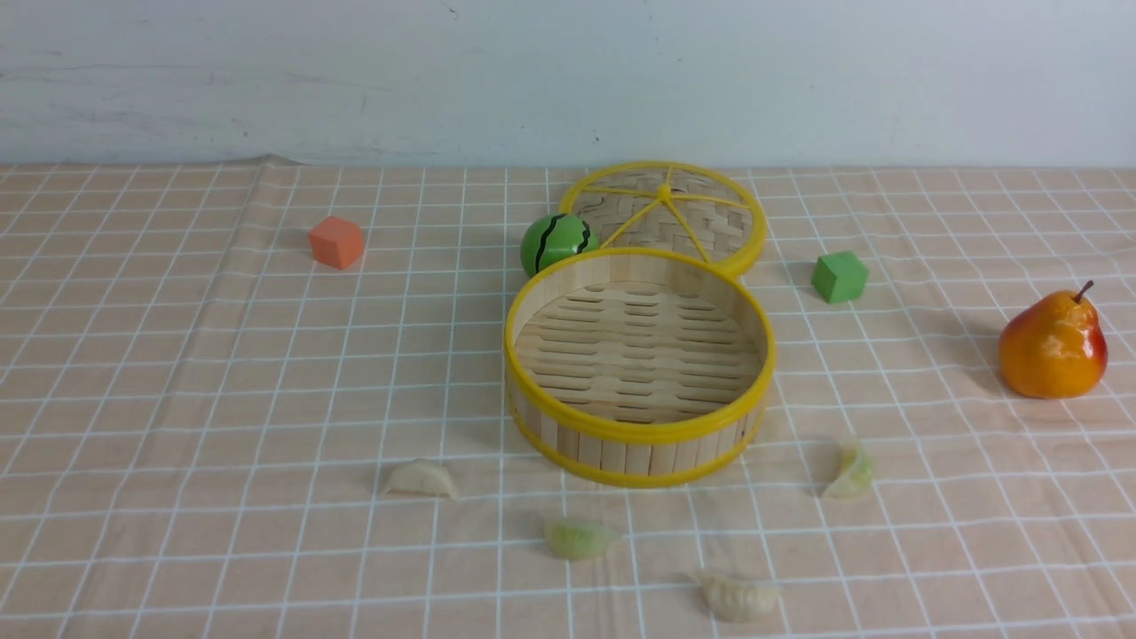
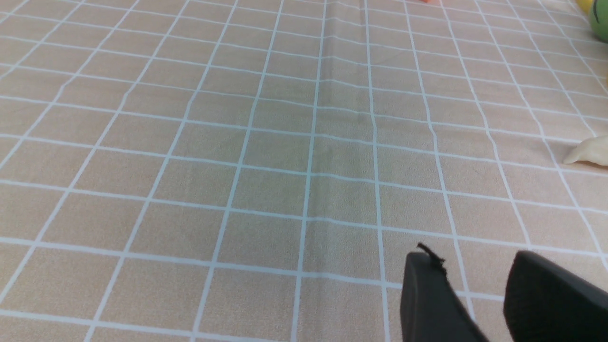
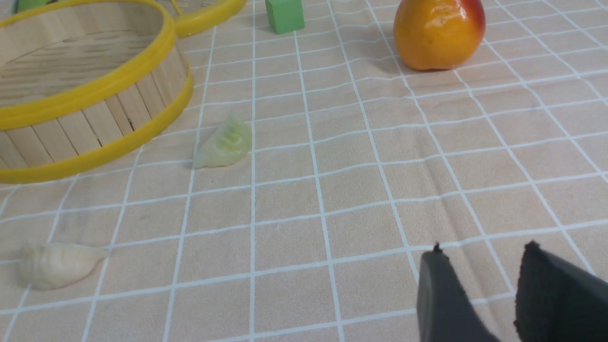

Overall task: Put the dumplings into the steamer on the table with the brown tablecloth.
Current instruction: 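Reach for and grasp a dumpling on the table with the left gripper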

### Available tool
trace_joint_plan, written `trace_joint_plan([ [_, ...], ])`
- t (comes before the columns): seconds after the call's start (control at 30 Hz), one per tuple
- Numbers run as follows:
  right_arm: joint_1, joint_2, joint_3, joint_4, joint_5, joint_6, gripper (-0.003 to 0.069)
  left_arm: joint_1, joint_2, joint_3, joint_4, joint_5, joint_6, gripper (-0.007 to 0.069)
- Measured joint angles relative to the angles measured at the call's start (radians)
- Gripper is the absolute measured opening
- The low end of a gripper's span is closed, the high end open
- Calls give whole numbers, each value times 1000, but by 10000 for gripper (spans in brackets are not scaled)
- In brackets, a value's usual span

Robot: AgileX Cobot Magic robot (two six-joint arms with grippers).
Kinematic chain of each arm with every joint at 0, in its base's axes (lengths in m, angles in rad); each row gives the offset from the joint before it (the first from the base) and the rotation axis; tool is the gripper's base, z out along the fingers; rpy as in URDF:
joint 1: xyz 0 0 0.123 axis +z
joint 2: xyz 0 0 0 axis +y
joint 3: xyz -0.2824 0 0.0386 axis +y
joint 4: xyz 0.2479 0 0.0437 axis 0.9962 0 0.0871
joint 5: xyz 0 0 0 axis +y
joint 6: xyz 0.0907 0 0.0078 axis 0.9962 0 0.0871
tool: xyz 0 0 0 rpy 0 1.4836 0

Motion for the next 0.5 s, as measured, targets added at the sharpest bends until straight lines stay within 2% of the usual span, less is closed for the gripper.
trace_joint_plan([
  [0.23,0,0,0,5,0,0,239,0,0,0,0,0,0,238],
  [0.37,0,0,0,109,0,0,239,0,0,0,16,-39,-32,238],
  [0.4,0,0,0,150,0,0,239,0,0,0,-15,-58,-59,238],
  [0.5,0,0,0,344,0,12,239,0,0,0,-280,-123,-315,238],
])
